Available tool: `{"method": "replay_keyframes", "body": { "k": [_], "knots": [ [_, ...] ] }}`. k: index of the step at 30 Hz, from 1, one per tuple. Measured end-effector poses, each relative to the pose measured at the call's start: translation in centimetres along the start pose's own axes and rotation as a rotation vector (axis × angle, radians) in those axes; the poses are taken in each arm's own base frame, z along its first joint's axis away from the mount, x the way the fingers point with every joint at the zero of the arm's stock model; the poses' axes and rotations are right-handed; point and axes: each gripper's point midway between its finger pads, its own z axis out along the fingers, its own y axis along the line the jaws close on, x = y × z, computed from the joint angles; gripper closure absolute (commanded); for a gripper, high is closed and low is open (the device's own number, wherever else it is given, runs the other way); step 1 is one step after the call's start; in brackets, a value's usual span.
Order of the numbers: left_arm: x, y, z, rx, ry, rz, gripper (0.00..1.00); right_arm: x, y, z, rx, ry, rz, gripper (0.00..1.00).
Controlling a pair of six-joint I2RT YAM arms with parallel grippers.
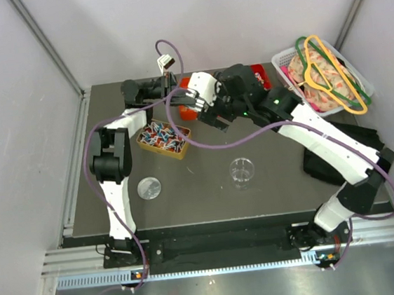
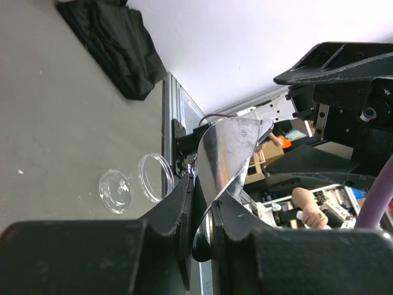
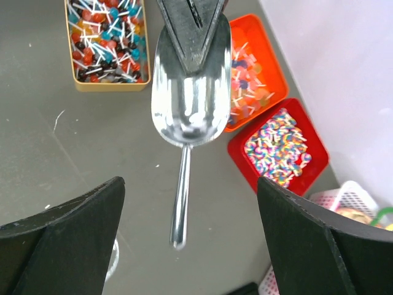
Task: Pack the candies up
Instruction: Pick up the spatula from the center of the board.
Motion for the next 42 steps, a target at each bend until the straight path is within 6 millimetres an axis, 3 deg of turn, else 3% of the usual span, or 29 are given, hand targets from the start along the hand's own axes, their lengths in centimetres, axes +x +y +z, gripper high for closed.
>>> {"method": "replay_keyframes", "body": {
  "k": [6,8,17,21,30,35,39,41,42],
  "knots": [
    [-0.9,-1.1,0.0,0.003,-0.001,0.038,1.0,0.5,-0.2,-2.4,0.029,-0.044,-0.03,0.27],
    [-0.9,-1.1,0.0,0.003,-0.001,0.036,1.0,1.0,0.0,-2.3,0.025,-0.035,-0.039,0.36],
    [-0.9,-1.3,0.1,0.004,0.0,0.021,1.0,1.4,0.0,-1.5,0.04,-0.035,-0.048,0.49],
    [-0.8,-1.8,0.3,0.006,0.004,0.028,1.0,1.5,-0.5,-1.3,0.07,-0.035,-0.046,0.61],
    [-0.8,-2.5,0.6,0.013,0.0,0.038,1.0,1.0,-1.3,-0.6,0.116,-0.042,-0.045,0.65],
    [-0.7,-2.6,0.8,0.015,0.005,0.037,1.0,1.5,-1.1,0.2,0.114,-0.019,-0.049,0.77],
    [-0.8,-2.6,0.8,0.017,-0.003,0.036,1.0,1.5,-1.1,0.3,0.113,-0.017,-0.048,0.78],
    [-0.8,-2.5,0.8,0.017,-0.005,0.033,1.0,1.5,-1.1,0.3,0.113,-0.017,-0.048,0.85],
    [-0.9,-2.5,0.8,0.017,-0.007,0.032,1.0,1.5,-1.1,0.3,0.112,-0.018,-0.048,0.84]
  ]
}}
